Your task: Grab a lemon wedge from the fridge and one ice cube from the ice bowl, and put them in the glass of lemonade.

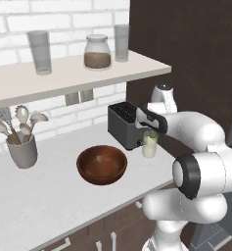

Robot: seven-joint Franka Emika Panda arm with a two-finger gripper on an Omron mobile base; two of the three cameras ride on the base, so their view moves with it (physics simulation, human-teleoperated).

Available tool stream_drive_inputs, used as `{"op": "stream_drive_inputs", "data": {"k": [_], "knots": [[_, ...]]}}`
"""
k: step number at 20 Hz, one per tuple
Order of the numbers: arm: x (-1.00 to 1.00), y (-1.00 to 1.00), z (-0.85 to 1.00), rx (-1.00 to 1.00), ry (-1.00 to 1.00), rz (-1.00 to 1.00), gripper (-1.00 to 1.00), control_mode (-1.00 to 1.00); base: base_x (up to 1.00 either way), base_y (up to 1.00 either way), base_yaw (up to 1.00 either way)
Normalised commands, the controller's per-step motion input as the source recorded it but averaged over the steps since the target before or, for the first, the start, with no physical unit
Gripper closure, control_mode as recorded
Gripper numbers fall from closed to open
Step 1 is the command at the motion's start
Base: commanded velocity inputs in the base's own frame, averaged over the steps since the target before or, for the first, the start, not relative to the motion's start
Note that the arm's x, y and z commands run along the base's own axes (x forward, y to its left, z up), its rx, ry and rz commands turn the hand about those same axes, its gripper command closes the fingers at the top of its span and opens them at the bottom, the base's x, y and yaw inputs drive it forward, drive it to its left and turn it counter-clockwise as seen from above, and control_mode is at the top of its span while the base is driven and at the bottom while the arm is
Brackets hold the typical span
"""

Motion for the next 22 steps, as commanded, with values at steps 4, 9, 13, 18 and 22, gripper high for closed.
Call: {"op": "stream_drive_inputs", "data": {"k": [4, 9, 13, 18, 22], "knots": [[0.16, 0.00, 0.00, 0.00, 0.03, 0.00, 1.00, -1.00, 0.00, 0.00, 0.00], [0.05, 0.00, 0.00, 0.00, 0.00, 0.00, 1.00, -1.00, 0.00, 0.00, 0.00], [0.00, 0.00, -0.14, 0.00, 0.00, 0.00, 1.00, -1.00, 0.00, 0.00, 0.00], [0.00, 0.00, -0.15, 0.00, 0.00, 0.00, 1.00, -1.00, 0.00, 0.00, 0.00], [0.00, 0.00, -0.02, 0.00, 0.00, 0.00, 1.00, -1.00, 0.00, 0.00, 0.00]]}}
